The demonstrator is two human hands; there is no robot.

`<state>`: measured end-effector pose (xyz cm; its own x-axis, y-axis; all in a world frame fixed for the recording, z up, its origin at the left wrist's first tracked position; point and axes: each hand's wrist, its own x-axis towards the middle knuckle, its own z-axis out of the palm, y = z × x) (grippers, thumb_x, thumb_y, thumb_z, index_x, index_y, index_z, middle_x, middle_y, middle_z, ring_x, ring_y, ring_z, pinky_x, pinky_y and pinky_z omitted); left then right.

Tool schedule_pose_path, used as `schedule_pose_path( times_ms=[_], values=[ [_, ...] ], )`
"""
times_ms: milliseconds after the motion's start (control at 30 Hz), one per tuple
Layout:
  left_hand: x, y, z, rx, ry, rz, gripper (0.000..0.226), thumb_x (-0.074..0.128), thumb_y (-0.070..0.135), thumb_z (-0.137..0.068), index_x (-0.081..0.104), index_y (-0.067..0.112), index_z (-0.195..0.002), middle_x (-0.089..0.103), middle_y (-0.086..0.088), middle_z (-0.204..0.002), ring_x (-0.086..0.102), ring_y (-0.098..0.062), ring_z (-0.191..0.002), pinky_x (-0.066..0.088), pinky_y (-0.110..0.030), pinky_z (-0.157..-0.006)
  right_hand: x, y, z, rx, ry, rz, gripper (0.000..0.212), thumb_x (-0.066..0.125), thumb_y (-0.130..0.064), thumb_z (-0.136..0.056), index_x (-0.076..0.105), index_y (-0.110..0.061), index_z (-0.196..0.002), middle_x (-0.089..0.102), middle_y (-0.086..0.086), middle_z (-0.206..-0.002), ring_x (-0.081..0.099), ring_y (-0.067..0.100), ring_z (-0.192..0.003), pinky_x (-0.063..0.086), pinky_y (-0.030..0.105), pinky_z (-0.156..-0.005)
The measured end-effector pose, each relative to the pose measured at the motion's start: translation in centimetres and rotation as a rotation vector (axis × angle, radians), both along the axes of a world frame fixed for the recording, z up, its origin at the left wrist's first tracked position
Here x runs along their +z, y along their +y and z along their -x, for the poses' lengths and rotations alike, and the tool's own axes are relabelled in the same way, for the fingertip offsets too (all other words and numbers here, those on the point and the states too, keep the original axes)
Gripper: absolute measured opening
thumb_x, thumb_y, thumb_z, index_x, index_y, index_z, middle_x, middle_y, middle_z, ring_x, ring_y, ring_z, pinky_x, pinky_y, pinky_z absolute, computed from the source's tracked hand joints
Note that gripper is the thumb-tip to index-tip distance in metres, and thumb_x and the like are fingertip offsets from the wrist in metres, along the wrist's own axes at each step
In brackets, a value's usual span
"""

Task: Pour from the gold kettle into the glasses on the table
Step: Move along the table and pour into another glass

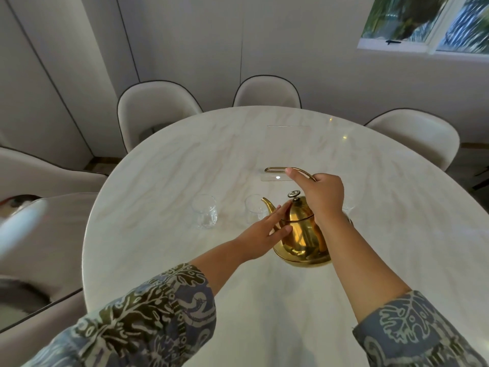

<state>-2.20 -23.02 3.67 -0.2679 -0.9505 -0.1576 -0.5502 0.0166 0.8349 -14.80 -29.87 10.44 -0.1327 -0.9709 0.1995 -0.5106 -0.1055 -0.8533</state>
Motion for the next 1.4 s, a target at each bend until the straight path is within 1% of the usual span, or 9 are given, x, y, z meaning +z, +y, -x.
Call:
schedule_pose_path(
  times_ms=[133,200,267,600,1033,1100,1200,1267,1400],
  values=[
    [0.1,-0.1,0.0,0.022,0.056,-0.033,0.057,0.033,0.046,-0.097,0.002,0.048,-0.144,0.025,0.001,-0.156,0.031,-0.023,-0.139,0.024,-0.036,-0.115,0.6,-0.5,-0.7,0.030,0.093,-0.005,0.064,0.070,-0.061,-0.071,0.038,-0.010,-0.051,0.030,0.001,-0.046,0.027,0.016,-0.046,0.024,0.030,-0.050],
    [0.2,-0.2,0.1,0.030,0.097,-0.053,0.056,0.032,0.044,-0.097,0.001,0.047,-0.144,0.035,-0.002,-0.151,0.036,-0.024,-0.136,0.026,-0.032,-0.111,0.9,-0.7,-1.1,0.043,0.129,-0.011,0.063,0.071,-0.060,-0.071,0.038,-0.010,-0.051,0.031,0.001,-0.046,0.027,0.014,-0.045,0.024,0.028,-0.048],
    [0.3,-0.3,0.3,0.040,0.128,-0.060,0.056,0.031,0.043,-0.098,0.001,0.046,-0.145,0.037,-0.003,-0.149,0.039,-0.024,-0.133,0.027,-0.030,-0.108,1.1,-1.0,-1.3,0.045,0.165,-0.017,0.064,0.071,-0.061,-0.070,0.037,-0.011,-0.052,0.030,0.001,-0.047,0.027,0.015,-0.045,0.023,0.027,-0.048],
    [0.9,-1.0,0.6,0.058,0.213,-0.078,0.055,0.029,0.040,-0.099,0.000,0.040,-0.146,0.038,-0.004,-0.149,0.038,-0.022,-0.135,0.025,-0.022,-0.102,2.0,-2.2,-1.7,0.057,0.261,-0.050,0.064,0.070,-0.062,-0.071,0.033,-0.013,-0.053,0.027,0.000,-0.049,0.026,0.014,-0.045,0.022,0.028,-0.049],
    [1.2,-0.9,1.9,0.080,0.313,-0.086,0.056,0.029,0.036,-0.100,0.000,0.034,-0.148,0.029,-0.003,-0.153,0.028,-0.020,-0.139,0.020,-0.019,-0.103,2.3,-3.1,-1.6,0.064,0.374,-0.079,0.064,0.069,-0.062,-0.071,0.033,-0.013,-0.052,0.030,-0.001,-0.048,0.029,0.014,-0.044,0.023,0.027,-0.049],
    [1.4,-0.9,2.0,0.081,0.327,-0.087,0.056,0.030,0.035,-0.100,0.000,0.033,-0.148,0.028,-0.002,-0.153,0.027,-0.015,-0.138,0.020,-0.017,-0.103,2.4,-3.2,-1.6,0.068,0.391,-0.077,0.064,0.069,-0.063,-0.071,0.033,-0.013,-0.053,0.030,0.000,-0.049,0.030,0.014,-0.045,0.023,0.027,-0.049],
    [1.7,-0.8,2.1,0.080,0.350,-0.083,0.056,0.030,0.032,-0.100,0.001,0.032,-0.148,0.030,-0.001,-0.152,0.028,0.000,-0.123,0.020,-0.015,-0.102,2.6,-3.4,-1.7,0.081,0.400,-0.073,0.064,0.069,-0.062,-0.071,0.032,-0.014,-0.053,0.030,0.000,-0.050,0.029,0.014,-0.045,0.022,0.027,-0.049],
    [1.8,-0.8,2.2,0.082,0.354,-0.077,0.056,0.031,0.032,-0.100,0.002,0.032,-0.148,0.031,-0.001,-0.152,0.027,0.002,-0.120,0.020,-0.015,-0.103,2.7,-3.5,-1.8,0.080,0.410,-0.075,0.063,0.069,-0.062,-0.071,0.034,-0.013,-0.054,0.031,0.001,-0.050,0.030,0.015,-0.046,0.023,0.027,-0.049],
    [1.8,-0.7,2.1,0.097,0.367,-0.081,0.056,0.031,0.033,-0.100,0.002,0.034,-0.148,0.031,0.001,-0.150,0.028,0.000,-0.126,0.020,-0.014,-0.102,2.9,-3.5,-2.0,0.093,0.422,-0.084,0.063,0.069,-0.061,-0.072,0.034,-0.013,-0.052,0.034,-0.001,-0.049,0.032,0.014,-0.045,0.024,0.027,-0.049]
  ],
)
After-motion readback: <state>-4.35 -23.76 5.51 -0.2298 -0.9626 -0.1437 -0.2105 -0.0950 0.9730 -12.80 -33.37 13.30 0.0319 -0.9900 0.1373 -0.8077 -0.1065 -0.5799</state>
